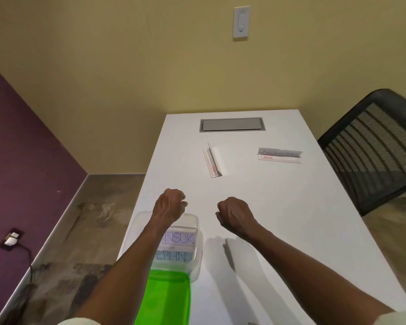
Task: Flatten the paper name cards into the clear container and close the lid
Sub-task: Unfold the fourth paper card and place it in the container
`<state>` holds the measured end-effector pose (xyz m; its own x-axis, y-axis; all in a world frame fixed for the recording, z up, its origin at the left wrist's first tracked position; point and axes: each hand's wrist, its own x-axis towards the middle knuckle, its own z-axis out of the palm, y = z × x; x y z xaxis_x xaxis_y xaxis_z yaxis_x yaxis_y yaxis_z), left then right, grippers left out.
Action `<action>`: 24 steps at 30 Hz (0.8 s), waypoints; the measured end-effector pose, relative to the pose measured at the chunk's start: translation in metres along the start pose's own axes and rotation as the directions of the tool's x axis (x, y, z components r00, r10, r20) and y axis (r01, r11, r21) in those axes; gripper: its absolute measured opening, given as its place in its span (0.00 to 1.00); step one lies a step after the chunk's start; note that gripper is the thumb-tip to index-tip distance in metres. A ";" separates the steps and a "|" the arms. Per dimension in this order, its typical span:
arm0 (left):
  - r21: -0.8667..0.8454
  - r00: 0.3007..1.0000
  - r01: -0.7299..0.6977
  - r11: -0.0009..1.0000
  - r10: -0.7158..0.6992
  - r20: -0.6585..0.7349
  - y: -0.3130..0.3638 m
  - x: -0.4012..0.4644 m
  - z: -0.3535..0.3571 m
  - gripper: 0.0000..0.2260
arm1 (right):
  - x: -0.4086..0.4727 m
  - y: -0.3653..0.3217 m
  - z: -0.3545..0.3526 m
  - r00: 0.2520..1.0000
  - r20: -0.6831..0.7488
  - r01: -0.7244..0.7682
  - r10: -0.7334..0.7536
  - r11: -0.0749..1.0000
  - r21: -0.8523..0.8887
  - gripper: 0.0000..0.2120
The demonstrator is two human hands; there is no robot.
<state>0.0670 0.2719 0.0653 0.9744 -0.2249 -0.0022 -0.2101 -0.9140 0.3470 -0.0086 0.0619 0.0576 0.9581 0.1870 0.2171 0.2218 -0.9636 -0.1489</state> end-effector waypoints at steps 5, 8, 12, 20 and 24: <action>-0.018 0.999 -0.041 0.999 0.041 -0.030 0.038 0.007 0.011 0.08 | -0.014 0.041 -0.012 0.999 -0.027 -0.032 0.031 0.998 -0.050 0.27; -0.006 0.996 -0.084 0.996 0.083 -0.039 0.057 0.010 0.019 0.09 | -0.022 0.063 -0.015 0.998 -0.021 -0.053 0.052 0.997 -0.059 0.27; 0.004 0.994 -0.104 0.995 0.104 -0.033 0.080 0.016 0.026 0.10 | -0.030 0.091 -0.017 0.996 -0.023 -0.089 0.088 0.994 -0.062 0.27; 0.020 0.993 -0.119 0.993 0.119 -0.014 0.121 0.031 0.048 0.06 | -0.046 0.148 -0.017 0.985 -0.032 -0.169 0.167 0.984 -0.058 0.27; 0.048 0.990 -0.140 0.989 0.141 -0.014 0.144 0.037 0.057 0.07 | -0.053 0.175 -0.015 0.979 -0.049 -0.199 0.197 0.979 -0.044 0.27</action>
<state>0.0677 0.1123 0.0617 0.9361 -0.3467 0.0599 -0.3482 -0.8886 0.2987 -0.0229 -0.1197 0.0347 0.9729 -0.0163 0.2307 0.0182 -0.9890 -0.1467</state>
